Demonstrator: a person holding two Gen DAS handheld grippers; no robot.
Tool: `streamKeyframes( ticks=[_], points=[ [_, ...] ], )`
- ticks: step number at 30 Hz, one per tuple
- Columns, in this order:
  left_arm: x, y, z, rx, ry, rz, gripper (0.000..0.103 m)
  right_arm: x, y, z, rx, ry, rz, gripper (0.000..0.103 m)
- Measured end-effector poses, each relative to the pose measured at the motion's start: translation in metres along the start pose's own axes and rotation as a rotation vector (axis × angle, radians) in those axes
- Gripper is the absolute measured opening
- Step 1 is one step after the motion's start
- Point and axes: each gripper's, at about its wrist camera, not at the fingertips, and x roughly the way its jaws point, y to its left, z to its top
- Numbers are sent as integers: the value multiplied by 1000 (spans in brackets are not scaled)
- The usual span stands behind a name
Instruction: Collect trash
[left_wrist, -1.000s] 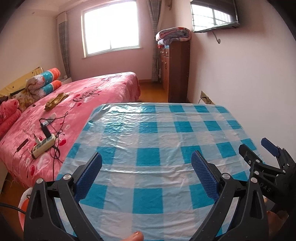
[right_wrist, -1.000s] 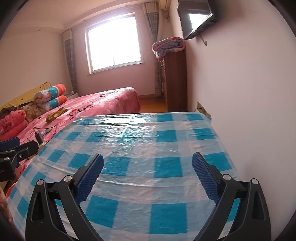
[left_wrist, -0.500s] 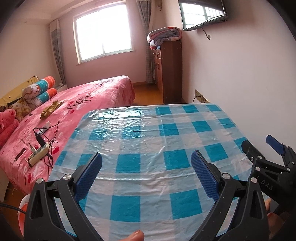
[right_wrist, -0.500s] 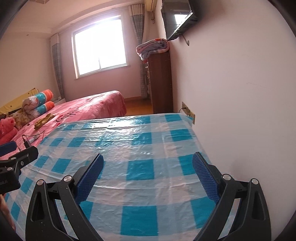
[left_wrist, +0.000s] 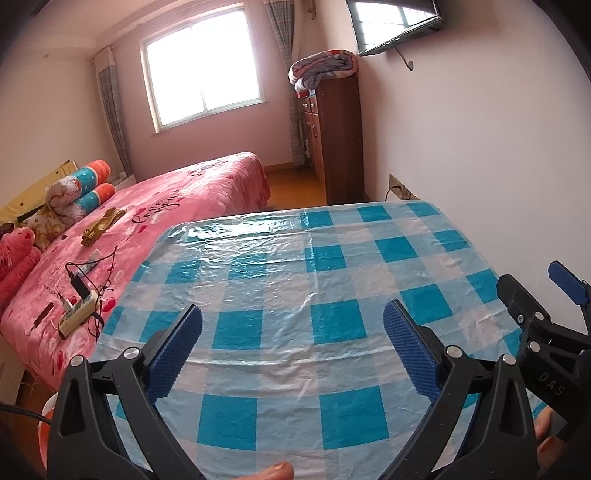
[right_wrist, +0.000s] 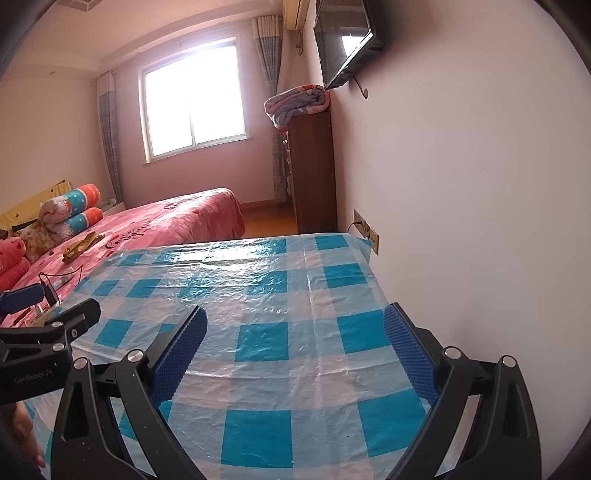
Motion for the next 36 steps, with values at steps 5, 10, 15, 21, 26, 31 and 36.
streamKeyframes(
  ticks=[5,10,15,21,26,31,36],
  points=[
    [1,0,-1,-5,1,-8,99,-1,-1,0,-6,-2,5,95],
    [1,1,-3,-11,4,-14,99,-1,0,0,-11,-3,5,95],
    [2,1,-4,-10,5,-16,99,-1,0,0,-11,0,5,95],
    [3,3,-5,-11,6,-18,99,2,0,-2,-12,9,9,95],
    [3,3,-6,-10,7,-18,99,3,1,-3,-13,11,15,95],
    [5,4,-8,-7,13,-19,99,5,3,-4,-17,17,19,95],
    [7,5,-10,-10,11,-26,99,7,5,-5,-19,28,24,95]
  ],
)
